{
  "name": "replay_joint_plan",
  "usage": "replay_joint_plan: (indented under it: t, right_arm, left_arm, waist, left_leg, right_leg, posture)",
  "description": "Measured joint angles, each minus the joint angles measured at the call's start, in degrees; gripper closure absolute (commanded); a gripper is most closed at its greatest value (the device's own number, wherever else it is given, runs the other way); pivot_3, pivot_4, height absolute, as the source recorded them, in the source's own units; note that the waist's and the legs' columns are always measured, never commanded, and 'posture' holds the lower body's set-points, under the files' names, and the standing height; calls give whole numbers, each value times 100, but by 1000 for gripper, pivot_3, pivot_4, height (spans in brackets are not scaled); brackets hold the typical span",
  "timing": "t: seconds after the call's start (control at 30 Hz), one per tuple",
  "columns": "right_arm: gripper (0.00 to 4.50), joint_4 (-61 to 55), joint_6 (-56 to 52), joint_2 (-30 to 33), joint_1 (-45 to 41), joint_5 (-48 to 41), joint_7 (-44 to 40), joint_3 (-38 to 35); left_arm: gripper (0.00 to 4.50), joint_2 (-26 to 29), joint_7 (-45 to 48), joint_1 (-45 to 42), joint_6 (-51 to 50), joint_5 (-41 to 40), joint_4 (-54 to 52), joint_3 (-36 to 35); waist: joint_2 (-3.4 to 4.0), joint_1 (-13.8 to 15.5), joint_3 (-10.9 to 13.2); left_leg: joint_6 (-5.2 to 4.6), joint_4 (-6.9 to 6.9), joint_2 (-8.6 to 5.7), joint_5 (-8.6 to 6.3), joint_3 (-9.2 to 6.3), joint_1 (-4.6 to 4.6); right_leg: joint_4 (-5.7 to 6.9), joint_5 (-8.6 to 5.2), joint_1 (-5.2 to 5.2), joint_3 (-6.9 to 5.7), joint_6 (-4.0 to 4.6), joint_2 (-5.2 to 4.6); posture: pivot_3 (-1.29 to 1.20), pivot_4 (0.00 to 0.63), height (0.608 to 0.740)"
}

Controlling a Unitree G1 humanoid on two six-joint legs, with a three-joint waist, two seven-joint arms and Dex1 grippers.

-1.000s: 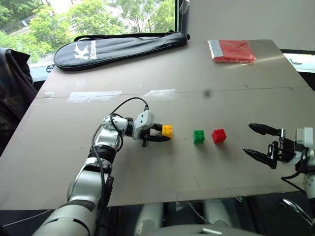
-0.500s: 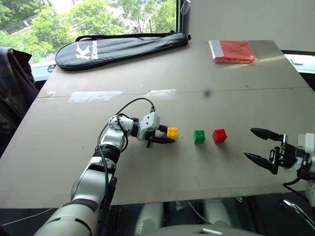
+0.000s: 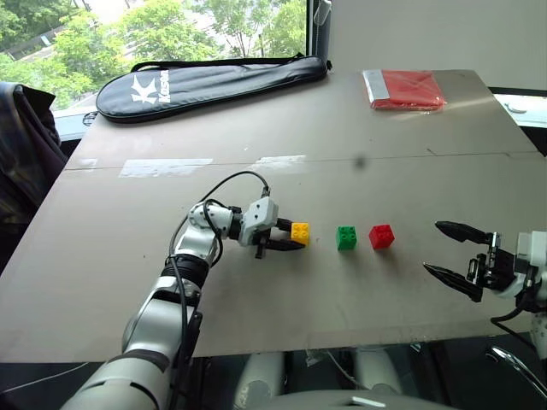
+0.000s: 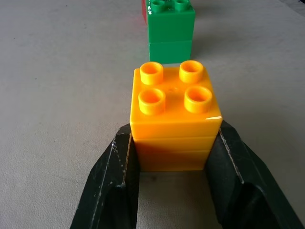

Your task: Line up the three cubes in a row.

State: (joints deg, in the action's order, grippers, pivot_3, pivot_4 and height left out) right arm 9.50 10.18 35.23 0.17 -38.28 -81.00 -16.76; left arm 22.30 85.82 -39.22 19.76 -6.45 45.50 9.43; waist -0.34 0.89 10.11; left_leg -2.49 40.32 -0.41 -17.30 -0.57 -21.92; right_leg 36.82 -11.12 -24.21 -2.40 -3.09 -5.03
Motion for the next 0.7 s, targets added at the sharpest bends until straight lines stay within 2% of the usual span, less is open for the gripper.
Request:
replay_joint_plan:
  t: [0.43,0.47,0.5,0.6,0.67,0.7]
  right_arm:
    - [0,104,44,-5,-60,4,-40,0]
    - [0,115,46,-5,-64,4,-45,0]
    - [0,121,48,-5,-64,5,-48,0]
    - [0,186,58,-5,-69,7,-57,0]
    - [0,193,68,-5,-69,9,-57,0]
    - [0,193,78,-5,-70,11,-57,0]
  left_arm:
    - [3204,3,-130,177,-193,-1,-330,10]
    - [2153,2,-128,175,-199,-1,-330,11]
    - [1846,2,-125,173,-204,-1,-329,11]
    - [468,6,-65,151,-308,-1,-328,17]
    - [23,9,-14,146,-316,-1,-328,20]
    - [23,9,12,143,-315,-1,-328,27]
  waist:
    - [3,-1,-2]
    - [3,0,-2]
    - [3,1,-2]
    - [3,-3,-2]
    - [3,-5,-2]
    - [3,-6,-2]
  left_leg:
    - [0,0,0,0,2,2]
    - [0,0,0,0,2,2]
    - [0,0,0,0,2,2]
    - [0,0,-1,0,3,2]
    - [0,0,0,0,2,2]
    - [0,0,0,0,2,2]
  right_leg:
    - [0,0,1,2,0,0]
    - [0,0,1,2,0,0]
    - [0,0,1,2,0,0]
    - [0,0,1,2,0,0]
    - [0,0,1,2,0,0]
    - [0,0,1,2,0,1]
  posture:
    - [0,150,694]
    - [0,150,694]
    - [0,150,694]
    - [0,150,694]
    - [0,150,694]
    - [0,150,694]
